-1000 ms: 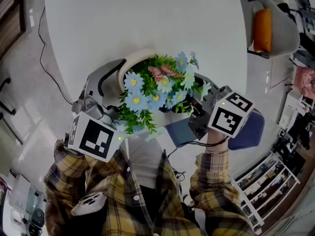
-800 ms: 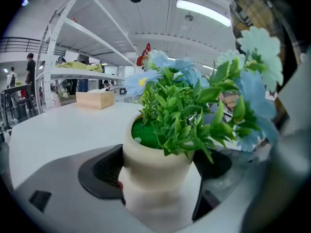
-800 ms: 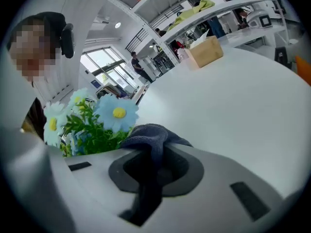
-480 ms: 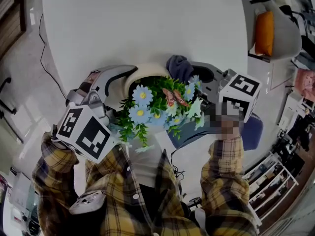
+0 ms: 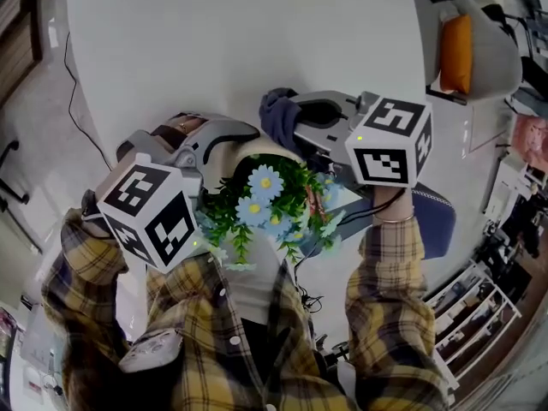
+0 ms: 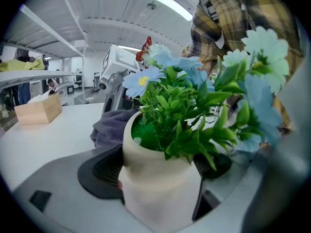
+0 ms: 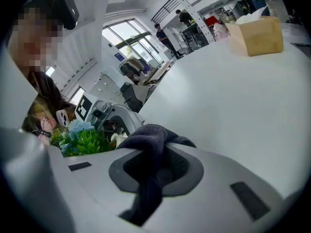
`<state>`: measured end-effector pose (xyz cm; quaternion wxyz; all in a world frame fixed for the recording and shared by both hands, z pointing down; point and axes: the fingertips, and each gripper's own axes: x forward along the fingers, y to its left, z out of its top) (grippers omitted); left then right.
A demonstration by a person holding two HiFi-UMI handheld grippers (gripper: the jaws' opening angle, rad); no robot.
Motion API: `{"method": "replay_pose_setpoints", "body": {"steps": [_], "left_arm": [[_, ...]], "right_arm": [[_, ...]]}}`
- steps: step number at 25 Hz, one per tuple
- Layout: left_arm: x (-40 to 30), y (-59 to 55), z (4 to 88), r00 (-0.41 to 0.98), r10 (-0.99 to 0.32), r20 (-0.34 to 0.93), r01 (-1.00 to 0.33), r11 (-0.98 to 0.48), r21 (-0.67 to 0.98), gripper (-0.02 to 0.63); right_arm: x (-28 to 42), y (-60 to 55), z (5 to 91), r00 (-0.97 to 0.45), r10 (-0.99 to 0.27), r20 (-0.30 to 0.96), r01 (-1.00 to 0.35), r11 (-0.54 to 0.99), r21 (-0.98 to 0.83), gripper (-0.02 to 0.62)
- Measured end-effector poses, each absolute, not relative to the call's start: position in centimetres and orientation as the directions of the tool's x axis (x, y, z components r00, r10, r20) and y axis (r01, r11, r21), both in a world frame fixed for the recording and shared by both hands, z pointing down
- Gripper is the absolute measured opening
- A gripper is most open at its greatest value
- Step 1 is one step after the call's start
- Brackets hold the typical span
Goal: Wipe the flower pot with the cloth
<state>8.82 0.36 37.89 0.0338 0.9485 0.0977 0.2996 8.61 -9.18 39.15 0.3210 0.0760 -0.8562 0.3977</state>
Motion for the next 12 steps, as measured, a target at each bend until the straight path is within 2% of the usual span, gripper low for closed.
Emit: {"method": "replay_pose_setpoints", "body": {"steps": [3,6,9,12], "left_arm": [[8.0,0.8,38.5,0.796,0.212,0.566,0.174,-0.977,0.121,0.465],[7.6,0.3,38.6,0.798,0.192,0.571,0.128,-0.98,0.15,0.465],[6.5,-1.0,38.5,0.822,0.11,0.56,0.016,-0.985,0.169,0.465],[4.9,-1.7,38.6,0.833,-0.027,0.552,-0.147,-0.974,0.173,0.465]], "right_arm": [[8.1,-8.7,39.6,-0.789,0.108,0.604,-0.399,0.657,-0.639,0.032],[8.6,-9.2,39.4,-0.794,0.061,0.605,-0.437,0.633,-0.639,0.032],[9.4,-10.0,39.2,-0.799,-0.007,0.602,-0.486,0.598,-0.637,0.032],[10.4,-9.9,39.0,-0.791,-0.087,0.605,-0.543,0.555,-0.63,0.032]]}}
